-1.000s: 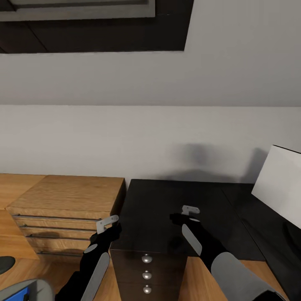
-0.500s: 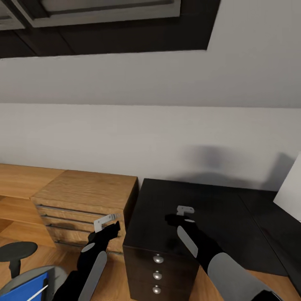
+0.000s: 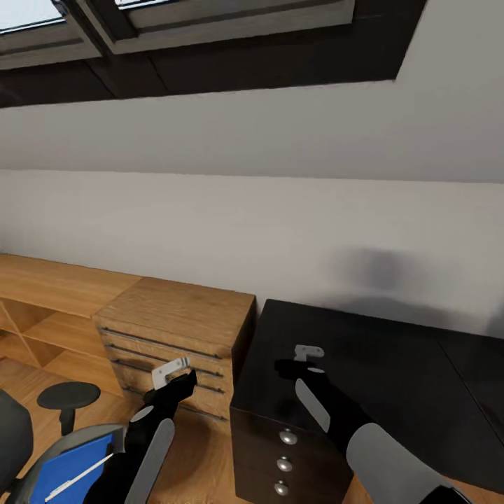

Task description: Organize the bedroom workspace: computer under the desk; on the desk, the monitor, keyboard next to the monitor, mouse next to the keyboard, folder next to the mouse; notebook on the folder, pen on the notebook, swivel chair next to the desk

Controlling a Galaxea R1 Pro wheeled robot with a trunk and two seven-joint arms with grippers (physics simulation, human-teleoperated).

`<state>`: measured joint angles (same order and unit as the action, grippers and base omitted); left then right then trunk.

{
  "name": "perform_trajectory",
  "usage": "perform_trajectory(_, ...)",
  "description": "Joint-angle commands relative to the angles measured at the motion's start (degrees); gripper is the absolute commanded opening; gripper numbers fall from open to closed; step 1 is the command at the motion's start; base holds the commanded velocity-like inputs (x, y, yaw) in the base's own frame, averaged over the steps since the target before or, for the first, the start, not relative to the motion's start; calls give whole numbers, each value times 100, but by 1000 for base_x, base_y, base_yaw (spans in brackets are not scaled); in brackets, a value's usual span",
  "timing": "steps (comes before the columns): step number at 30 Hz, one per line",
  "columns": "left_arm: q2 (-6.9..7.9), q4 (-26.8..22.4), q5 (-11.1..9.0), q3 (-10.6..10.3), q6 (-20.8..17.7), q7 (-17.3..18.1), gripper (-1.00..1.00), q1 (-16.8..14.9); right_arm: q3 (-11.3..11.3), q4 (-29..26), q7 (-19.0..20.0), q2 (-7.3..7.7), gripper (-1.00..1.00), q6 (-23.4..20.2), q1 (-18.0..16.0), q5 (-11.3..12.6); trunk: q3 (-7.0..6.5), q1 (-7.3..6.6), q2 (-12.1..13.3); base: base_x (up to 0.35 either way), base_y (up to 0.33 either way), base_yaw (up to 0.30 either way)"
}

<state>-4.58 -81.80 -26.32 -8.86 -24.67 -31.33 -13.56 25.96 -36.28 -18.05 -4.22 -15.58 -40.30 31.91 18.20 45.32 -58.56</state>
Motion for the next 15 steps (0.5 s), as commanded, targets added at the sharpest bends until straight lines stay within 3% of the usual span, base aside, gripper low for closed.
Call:
perform_trajectory(1, -1, -7, -49, -8, -12, -49, 100, -6, 29, -12, -41, 5, -100, -16, -4, 52, 7, 1, -5, 0, 0, 259)
perform_trajectory(9, -16, -3, -49, -19, -11, -49, 100, -6, 28, -3, -45, 0, -100, -12, -4, 53, 7, 1, -5, 0, 0, 266)
perform_trajectory(13, -38, 2, -52, -51, -11, -45, 100, -6, 24, -5, -42, 0, -100, -15, -4, 56, 7, 1, -5, 0, 0, 121)
perform_trajectory(15, -58, 12, -56, -259, -7, -43, 100, -6, 23, -2, -35, 0, -100, -15, -4, 53, 7, 1, -5, 0, 0, 25)
